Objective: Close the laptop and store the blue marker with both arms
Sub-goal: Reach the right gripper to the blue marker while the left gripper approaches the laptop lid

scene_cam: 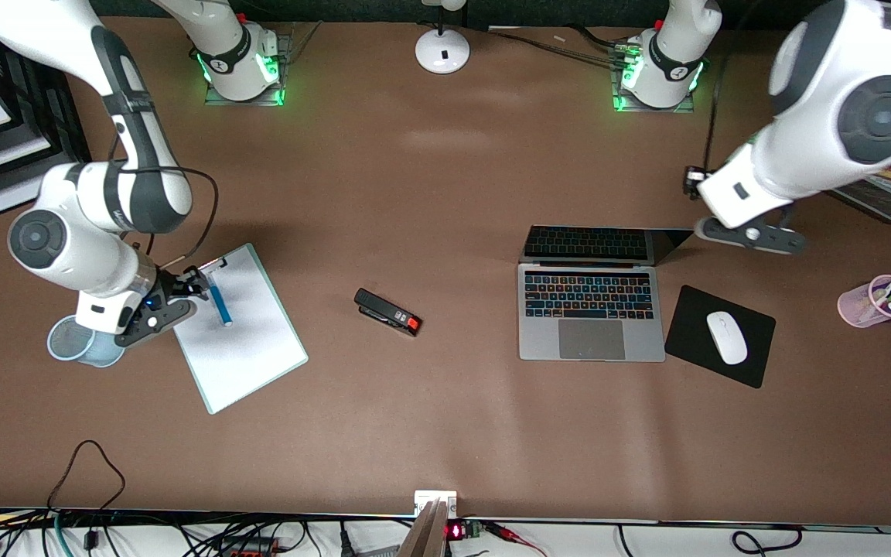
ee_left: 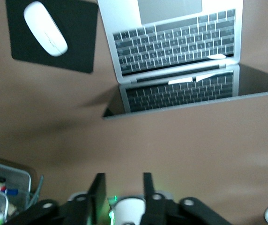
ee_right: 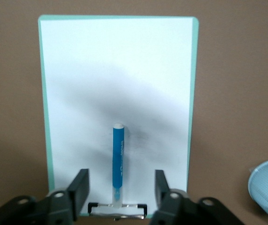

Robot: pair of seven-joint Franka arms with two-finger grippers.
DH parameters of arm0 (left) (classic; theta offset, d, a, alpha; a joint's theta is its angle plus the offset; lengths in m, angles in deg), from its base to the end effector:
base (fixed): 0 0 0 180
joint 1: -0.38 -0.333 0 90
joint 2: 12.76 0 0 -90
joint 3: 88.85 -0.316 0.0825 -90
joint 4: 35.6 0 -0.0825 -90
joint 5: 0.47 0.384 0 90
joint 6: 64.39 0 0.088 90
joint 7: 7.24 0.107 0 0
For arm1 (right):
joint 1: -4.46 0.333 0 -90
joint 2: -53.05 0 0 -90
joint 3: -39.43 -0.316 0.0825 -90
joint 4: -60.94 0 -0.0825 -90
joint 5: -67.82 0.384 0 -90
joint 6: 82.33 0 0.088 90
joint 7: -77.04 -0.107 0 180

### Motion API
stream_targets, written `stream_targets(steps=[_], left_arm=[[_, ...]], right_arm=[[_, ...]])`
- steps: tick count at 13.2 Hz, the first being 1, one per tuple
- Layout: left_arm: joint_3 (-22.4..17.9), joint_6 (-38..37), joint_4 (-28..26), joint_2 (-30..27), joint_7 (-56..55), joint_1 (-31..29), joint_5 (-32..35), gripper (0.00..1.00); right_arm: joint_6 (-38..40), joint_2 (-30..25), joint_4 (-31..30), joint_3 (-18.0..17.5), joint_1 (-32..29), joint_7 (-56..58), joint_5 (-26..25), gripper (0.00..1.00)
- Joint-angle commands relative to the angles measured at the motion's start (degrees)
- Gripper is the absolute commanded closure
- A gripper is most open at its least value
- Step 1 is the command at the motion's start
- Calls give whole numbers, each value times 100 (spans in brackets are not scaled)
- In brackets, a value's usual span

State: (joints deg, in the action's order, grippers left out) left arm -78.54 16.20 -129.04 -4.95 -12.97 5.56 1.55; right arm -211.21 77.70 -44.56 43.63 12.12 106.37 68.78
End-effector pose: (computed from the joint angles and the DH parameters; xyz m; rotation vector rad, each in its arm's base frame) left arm 0.5437 -0.1409 0.5108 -3.0068 0.2617 0.5342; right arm 0.6378 0.0421 0.2930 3.0035 0.8766 -0.0381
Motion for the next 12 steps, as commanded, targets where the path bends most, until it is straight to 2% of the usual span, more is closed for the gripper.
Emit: stream_targets(steps=[1, 4, 7, 12], left_arm=[[224, -465, -67, -25, -419, 115, -192, 100], [251, -125, -760, -288, -437, 106, -491, 100], [408, 1384, -2156, -763, -437, 124, -501, 100], [909, 2925, -3240, -817, -621, 71, -501, 100]], right_arm=[[-295, 215, -50, -24, 17, 196, 80, 38], [-445, 400, -50, -68, 17, 196, 80, 44], [-690, 619, -50, -156, 8, 196, 80, 49], [-901, 831, 3, -156, -1, 205, 62, 57]])
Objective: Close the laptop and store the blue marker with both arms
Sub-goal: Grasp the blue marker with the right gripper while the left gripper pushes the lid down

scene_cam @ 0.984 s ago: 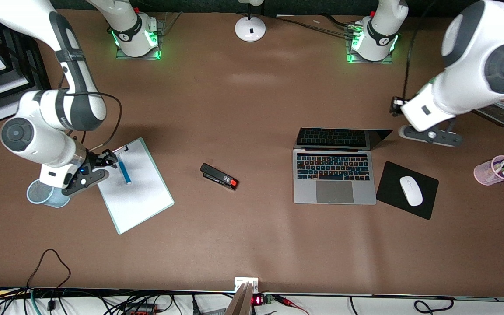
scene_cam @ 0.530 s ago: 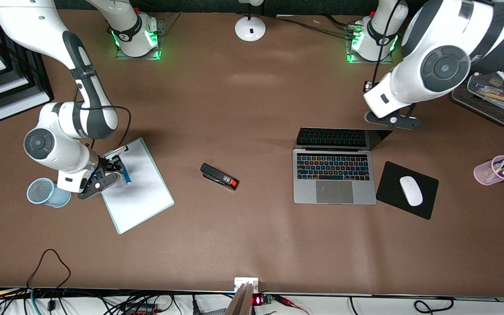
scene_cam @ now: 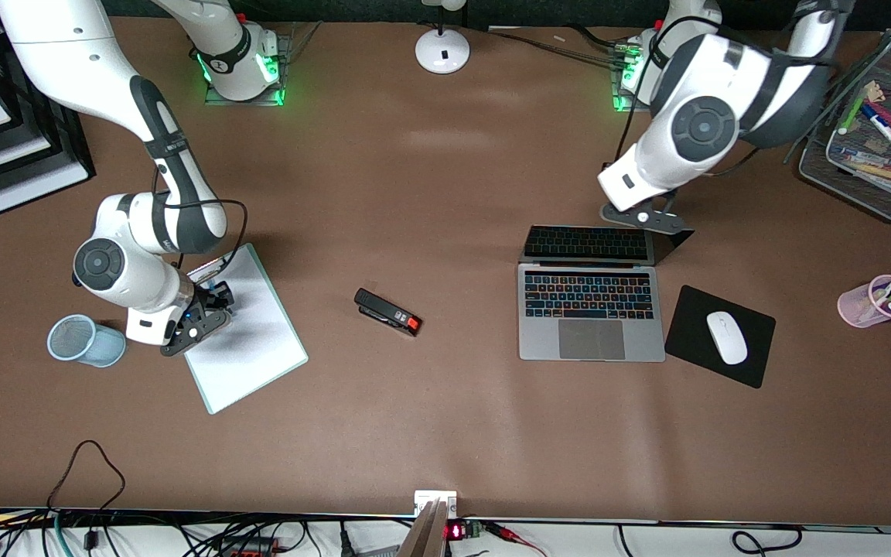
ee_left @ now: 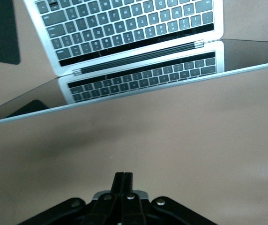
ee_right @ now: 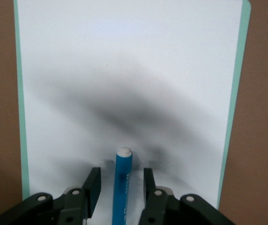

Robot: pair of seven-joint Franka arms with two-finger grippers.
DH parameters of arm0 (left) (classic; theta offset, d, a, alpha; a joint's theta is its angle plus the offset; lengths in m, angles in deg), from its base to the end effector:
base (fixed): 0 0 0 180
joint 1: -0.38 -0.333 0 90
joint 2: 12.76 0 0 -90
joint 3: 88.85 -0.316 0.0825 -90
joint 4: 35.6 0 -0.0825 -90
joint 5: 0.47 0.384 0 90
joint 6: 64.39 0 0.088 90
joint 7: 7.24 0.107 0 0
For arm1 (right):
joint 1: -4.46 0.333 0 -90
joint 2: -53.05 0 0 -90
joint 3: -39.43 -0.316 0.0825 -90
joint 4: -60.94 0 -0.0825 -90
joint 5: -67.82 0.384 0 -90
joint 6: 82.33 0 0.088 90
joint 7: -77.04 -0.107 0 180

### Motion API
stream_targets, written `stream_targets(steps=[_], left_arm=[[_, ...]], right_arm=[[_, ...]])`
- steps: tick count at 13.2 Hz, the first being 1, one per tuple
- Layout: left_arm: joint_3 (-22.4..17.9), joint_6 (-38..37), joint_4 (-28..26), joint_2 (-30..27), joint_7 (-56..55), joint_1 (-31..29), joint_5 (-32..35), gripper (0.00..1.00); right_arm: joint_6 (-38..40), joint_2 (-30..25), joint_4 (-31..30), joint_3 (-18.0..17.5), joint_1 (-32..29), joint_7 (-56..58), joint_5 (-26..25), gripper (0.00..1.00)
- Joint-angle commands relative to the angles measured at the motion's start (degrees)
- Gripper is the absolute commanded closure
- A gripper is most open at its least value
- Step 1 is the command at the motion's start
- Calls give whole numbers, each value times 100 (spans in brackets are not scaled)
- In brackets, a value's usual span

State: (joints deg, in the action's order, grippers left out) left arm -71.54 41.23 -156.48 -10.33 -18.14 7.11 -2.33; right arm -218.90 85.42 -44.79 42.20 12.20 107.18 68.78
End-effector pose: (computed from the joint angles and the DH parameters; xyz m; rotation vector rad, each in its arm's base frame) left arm 0.4680 -0.2109 0.3757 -3.0359 0.3314 0.4701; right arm 0.6393 0.0576 0.2161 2.9892 0.9372 -0.0447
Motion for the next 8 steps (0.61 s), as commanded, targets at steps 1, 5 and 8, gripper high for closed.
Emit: stream_targets(steps=[1, 5, 8], left_arm=[[280, 642, -619, -270, -140, -93, -112, 100], [272, 1503, -788, 28, -166, -93, -86, 100], [237, 2356, -709, 485, -114, -111, -16, 100]], right_arm=[[-168, 102, 26, -14, -9, 124, 62, 58], [-335, 261, 114, -14, 0, 194, 53, 62], [-449, 357, 114, -23, 0, 194, 71, 64]])
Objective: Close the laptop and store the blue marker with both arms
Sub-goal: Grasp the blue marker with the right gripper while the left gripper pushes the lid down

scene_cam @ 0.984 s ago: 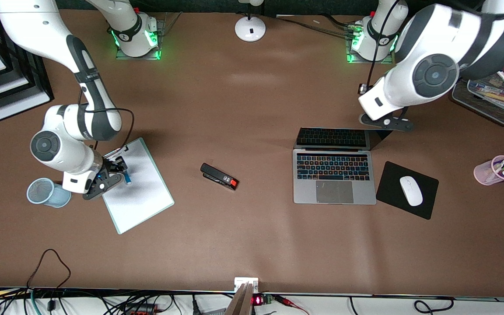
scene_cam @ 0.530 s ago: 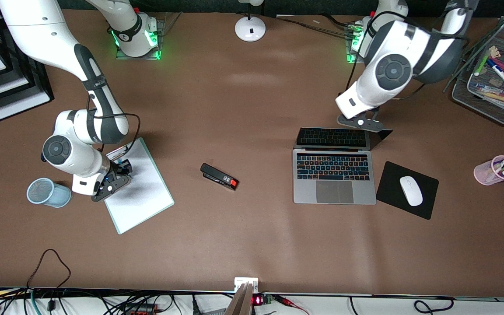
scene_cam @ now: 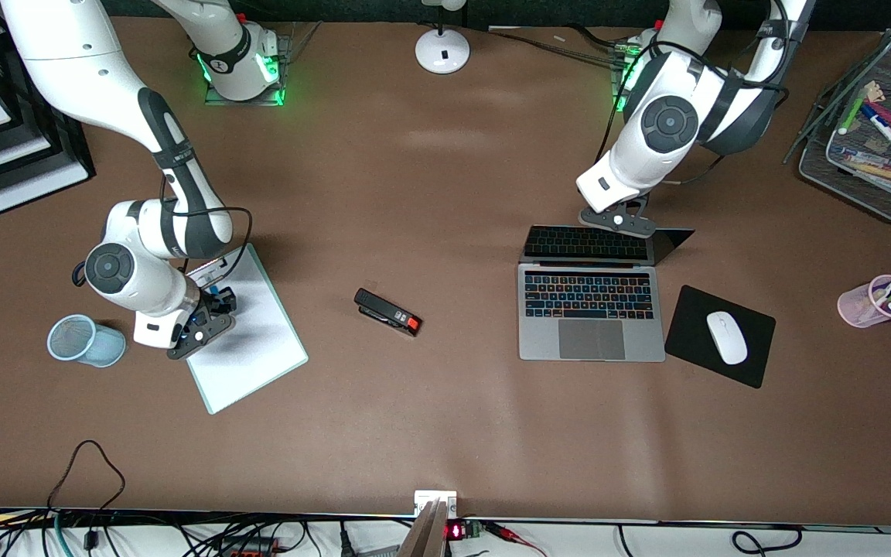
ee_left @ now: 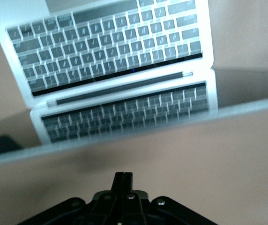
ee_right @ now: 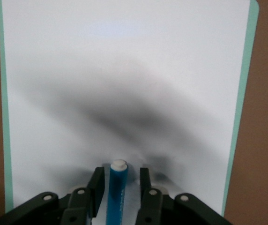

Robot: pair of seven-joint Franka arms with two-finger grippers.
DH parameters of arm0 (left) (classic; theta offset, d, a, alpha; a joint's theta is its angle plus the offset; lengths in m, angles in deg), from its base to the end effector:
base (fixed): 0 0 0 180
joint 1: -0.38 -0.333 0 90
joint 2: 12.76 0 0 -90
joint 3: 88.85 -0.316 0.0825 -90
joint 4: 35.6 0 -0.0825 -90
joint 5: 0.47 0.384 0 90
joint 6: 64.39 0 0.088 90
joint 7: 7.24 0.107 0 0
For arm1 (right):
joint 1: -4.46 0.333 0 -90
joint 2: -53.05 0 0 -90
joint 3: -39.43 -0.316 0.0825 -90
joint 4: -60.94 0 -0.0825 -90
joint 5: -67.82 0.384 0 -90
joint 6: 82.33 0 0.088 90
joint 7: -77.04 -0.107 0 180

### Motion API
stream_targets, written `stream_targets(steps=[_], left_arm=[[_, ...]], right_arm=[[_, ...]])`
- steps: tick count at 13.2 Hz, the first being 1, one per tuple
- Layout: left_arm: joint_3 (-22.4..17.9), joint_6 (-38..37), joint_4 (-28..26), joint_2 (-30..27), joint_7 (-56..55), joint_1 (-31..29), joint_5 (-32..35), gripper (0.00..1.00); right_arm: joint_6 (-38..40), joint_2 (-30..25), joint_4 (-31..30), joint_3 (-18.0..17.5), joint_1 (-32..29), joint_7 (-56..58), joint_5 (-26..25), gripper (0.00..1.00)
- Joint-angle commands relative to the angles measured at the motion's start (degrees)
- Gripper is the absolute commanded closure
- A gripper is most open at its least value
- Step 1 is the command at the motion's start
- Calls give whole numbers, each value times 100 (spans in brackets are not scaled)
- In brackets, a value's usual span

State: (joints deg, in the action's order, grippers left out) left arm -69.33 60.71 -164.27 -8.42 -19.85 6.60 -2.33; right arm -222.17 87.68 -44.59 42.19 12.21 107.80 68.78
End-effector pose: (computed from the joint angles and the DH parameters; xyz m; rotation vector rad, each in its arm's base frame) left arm 0.4642 -0.2248 0.3244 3.1126 -0.3272 -0.2244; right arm 0.6417 0.0578 0.1970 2.9776 0.9531 -0.0131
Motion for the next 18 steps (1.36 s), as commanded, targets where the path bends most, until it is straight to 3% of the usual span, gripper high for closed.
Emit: stream_targets(steps=[1, 3, 7, 14, 16, 18], left_arm=[[-1, 724, 88, 461, 75, -59, -7, 100], [-45, 1173, 263, 847, 92, -164, 72, 100], [-115, 1202, 965, 1375, 49, -243, 880, 100], [-397, 1184, 2416, 2754, 31, -156, 1390, 100], [-406, 1184, 2881, 3167, 14, -164, 1925, 100], [-415, 1228, 3198, 3536, 13, -129, 1971, 100]], right_arm=[[-140, 149, 94, -48, -2, 131, 71, 64], [-149, 167, 94, -92, -2, 131, 71, 71], [-106, 149, 181, -92, -2, 88, 80, 100], [1062, -421, 778, -83, -54, 192, 89, 100], [1204, -667, 814, -83, -185, 560, 89, 100], [1257, -896, 823, -92, -440, 1305, 280, 100]])
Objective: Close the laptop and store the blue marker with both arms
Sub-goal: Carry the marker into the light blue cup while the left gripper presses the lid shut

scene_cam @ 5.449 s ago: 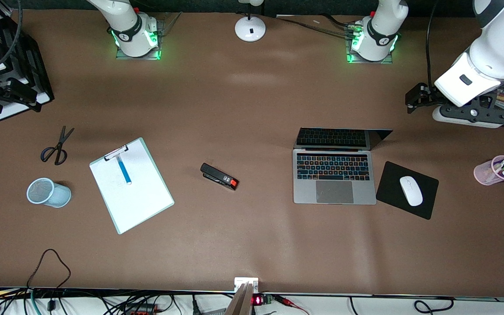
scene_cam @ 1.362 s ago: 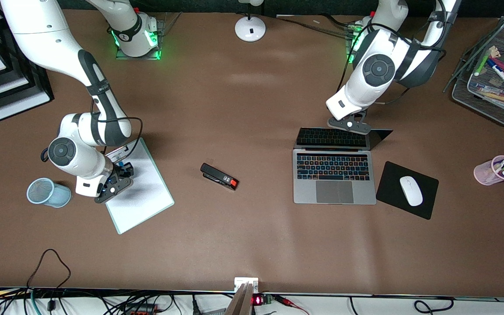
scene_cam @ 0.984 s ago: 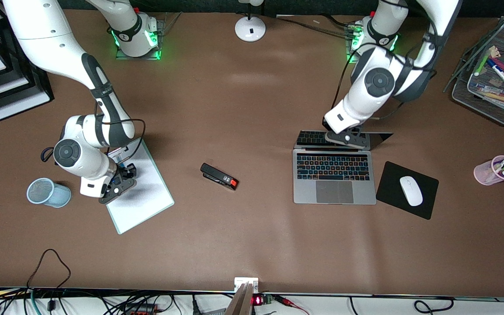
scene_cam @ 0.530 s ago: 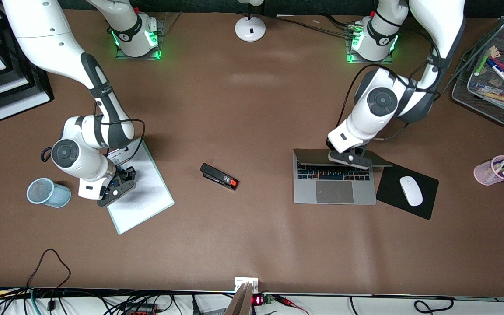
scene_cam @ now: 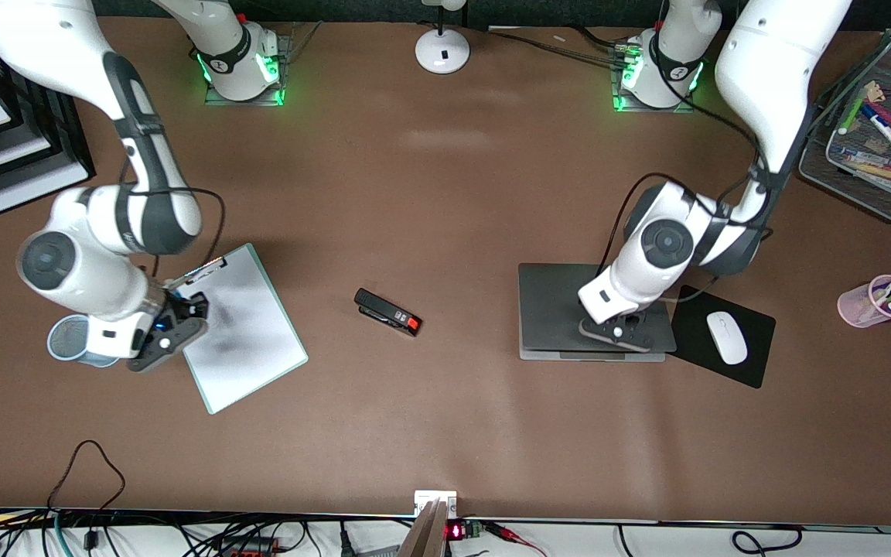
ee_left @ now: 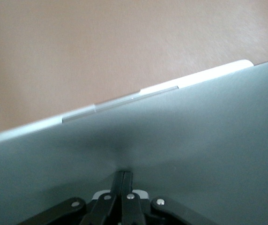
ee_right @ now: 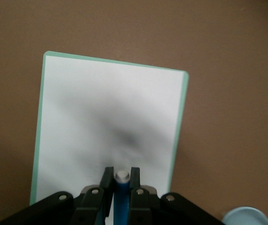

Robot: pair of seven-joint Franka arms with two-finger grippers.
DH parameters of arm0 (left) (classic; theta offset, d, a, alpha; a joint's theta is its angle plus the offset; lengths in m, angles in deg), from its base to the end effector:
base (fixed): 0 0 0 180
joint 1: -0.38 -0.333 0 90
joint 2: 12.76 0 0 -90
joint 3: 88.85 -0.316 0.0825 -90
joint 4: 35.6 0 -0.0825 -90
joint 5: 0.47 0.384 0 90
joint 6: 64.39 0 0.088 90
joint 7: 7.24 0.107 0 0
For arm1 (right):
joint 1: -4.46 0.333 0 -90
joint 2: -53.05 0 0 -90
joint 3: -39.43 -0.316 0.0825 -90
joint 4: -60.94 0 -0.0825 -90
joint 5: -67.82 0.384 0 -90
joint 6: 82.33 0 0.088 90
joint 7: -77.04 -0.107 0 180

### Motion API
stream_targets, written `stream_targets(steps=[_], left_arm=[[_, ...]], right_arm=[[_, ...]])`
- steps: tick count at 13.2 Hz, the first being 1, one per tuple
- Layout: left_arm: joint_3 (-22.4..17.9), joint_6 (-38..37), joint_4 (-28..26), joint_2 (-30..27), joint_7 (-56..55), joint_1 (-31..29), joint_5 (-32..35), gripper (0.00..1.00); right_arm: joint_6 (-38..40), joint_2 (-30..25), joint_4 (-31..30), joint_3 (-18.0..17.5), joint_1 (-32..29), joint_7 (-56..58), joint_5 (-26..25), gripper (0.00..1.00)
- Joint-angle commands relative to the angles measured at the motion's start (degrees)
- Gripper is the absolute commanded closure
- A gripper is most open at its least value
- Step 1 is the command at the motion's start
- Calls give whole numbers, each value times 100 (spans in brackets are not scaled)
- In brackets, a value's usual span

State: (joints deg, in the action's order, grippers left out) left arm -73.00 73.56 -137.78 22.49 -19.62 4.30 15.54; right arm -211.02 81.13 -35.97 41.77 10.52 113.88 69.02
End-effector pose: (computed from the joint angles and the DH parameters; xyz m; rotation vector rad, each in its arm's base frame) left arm 0.6281 -0.2082 0.2235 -3.0894 0.4386 -0.0777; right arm 0.6765 0.0476 0.3195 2.9298 1.0708 0.0963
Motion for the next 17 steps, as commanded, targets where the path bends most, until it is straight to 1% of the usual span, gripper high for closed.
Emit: stream_targets(steps=[1, 2, 3, 4, 7, 8, 9, 10, 11, 13, 15, 17], left_arm=[[-39, -58, 689, 569, -1, 109, 192, 100], [-47, -49, 760, 658, -1, 127, 306, 100], [-39, -49, 848, 754, -9, 118, 498, 100], [-39, -49, 910, 799, -18, 127, 578, 100], [-39, -49, 910, 799, -18, 109, 588, 100], [-39, -49, 910, 791, -79, 101, 579, 96], [-39, -67, 910, 782, -167, 92, 588, 77], [-30, -75, 902, 773, -194, 74, 579, 20], [-30, -76, 902, 755, -185, 31, 562, 0], [-21, -145, 902, 651, -177, 4, 527, 0], [31, -530, 945, 466, -185, 4, 500, 0], [58, -682, 1024, 308, -185, 4, 500, 0]], right_arm=[[238, -319, -30, -41, -376, 1180, 719, 100], [282, -372, -21, -32, -534, 1672, 1194, 100], [300, -390, 31, -32, -710, 2295, 1477, 100], [353, -391, 110, -32, -842, 2849, 1645, 100], [739, -312, 497, -15, -1194, 4291, 2427, 100], [749, -251, 585, -23, -1299, 4758, 2559, 100], [749, -241, 638, -23, -1370, 5249, 2726, 100], [749, -241, 647, -15, -1432, 5620, 2936, 100], [749, -198, 647, -15, -1510, 5972, 3130, 100], [740, -75, 647, -15, -1651, 6605, 3499, 100], [740, 83, 647, -15, -1827, 7343, 3965, 100], [749, 250, 647, -23, -2020, 7933, 4273, 100]])
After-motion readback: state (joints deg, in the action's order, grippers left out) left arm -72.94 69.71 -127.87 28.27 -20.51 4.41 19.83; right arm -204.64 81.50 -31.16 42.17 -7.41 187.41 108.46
